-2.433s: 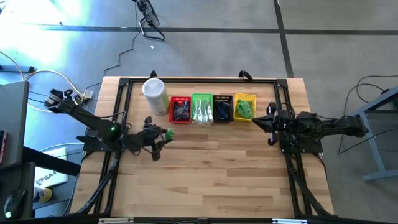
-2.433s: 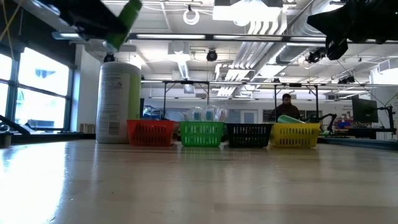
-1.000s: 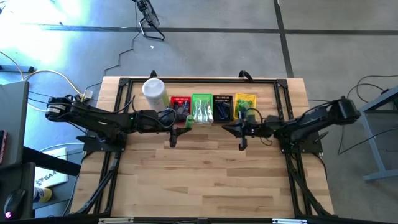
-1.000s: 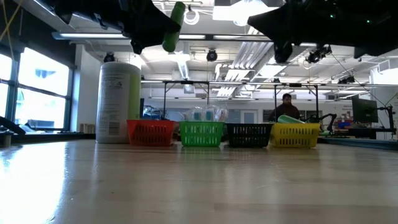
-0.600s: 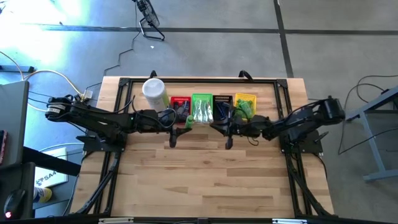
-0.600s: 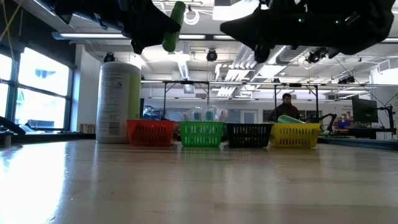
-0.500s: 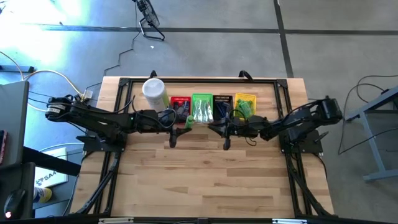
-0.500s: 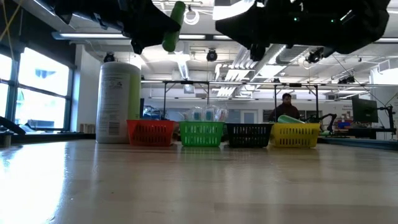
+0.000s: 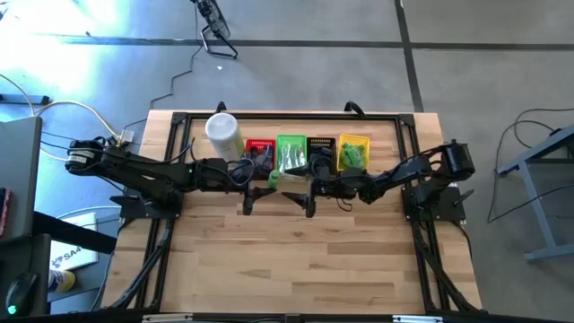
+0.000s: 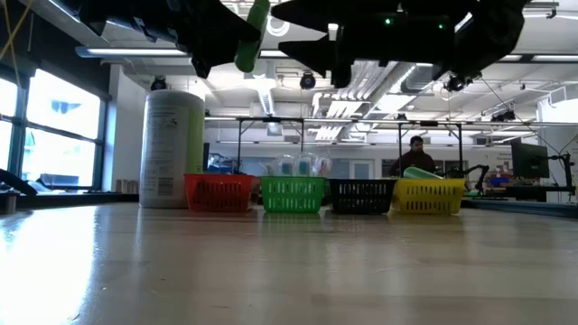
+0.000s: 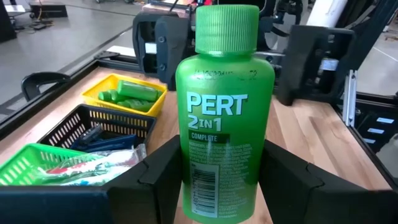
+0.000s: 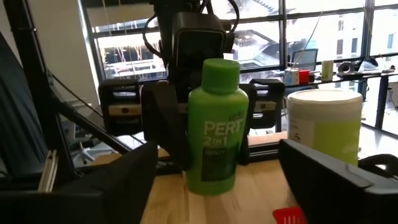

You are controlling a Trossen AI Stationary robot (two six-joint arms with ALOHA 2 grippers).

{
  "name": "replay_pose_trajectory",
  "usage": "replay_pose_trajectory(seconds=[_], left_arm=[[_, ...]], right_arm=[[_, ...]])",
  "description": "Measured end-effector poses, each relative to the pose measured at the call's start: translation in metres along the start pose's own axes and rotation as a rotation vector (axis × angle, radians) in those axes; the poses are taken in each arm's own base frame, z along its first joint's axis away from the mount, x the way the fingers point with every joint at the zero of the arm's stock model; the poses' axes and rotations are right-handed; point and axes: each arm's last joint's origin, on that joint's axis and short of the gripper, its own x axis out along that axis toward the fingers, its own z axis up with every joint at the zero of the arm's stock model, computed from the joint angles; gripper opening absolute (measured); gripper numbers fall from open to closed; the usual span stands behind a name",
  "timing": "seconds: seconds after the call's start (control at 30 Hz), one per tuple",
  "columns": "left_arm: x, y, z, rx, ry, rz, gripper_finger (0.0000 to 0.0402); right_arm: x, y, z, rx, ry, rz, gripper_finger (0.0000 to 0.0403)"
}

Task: Pick & Place Travel size toiletries
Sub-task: Put the green shampoo into the yellow bin

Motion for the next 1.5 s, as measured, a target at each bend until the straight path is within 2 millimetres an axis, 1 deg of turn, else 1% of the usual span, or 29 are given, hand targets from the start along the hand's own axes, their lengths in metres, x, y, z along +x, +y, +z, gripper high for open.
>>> replay_pose_trajectory(seconds=[0.1,0.2,0.43,0.63,0.83,1.1,1.5], left_arm=[[0.0,0.0,0.0,0.001,0.001,0.0,0.0175],[0.0,0.0,0.0,0.001,0.003,-0.018,0.0175],[0.0,-0.001,0.0,-0.001,0.007,-0.045,0.0175],[0.0,-0.001,0.0,-0.001,0.008,-0.044,0.0175],[0.0,-0.001,0.0,-0.002,0.008,-0.044,0.0175],[0.0,-0.001,0.0,-0.002,0.008,-0.044,0.0175],[0.0,-0.002,-0.001,-0.002,0.009,-0.049,0.0175]], right_arm=[[0.009,0.001,0.0,0.015,-0.004,0.006,0.035],[0.017,0.003,0.0,0.013,-0.009,0.032,0.0365],[0.031,0.001,-0.001,0.011,0.002,0.049,0.0368],[0.037,0.002,0.003,0.009,0.009,0.07,0.0367],[0.041,0.002,0.006,0.011,0.015,0.107,0.0337],[0.042,0.001,0.006,0.012,0.023,0.108,0.0298],[0.042,0.001,0.006,0.012,0.023,0.103,0.0204]])
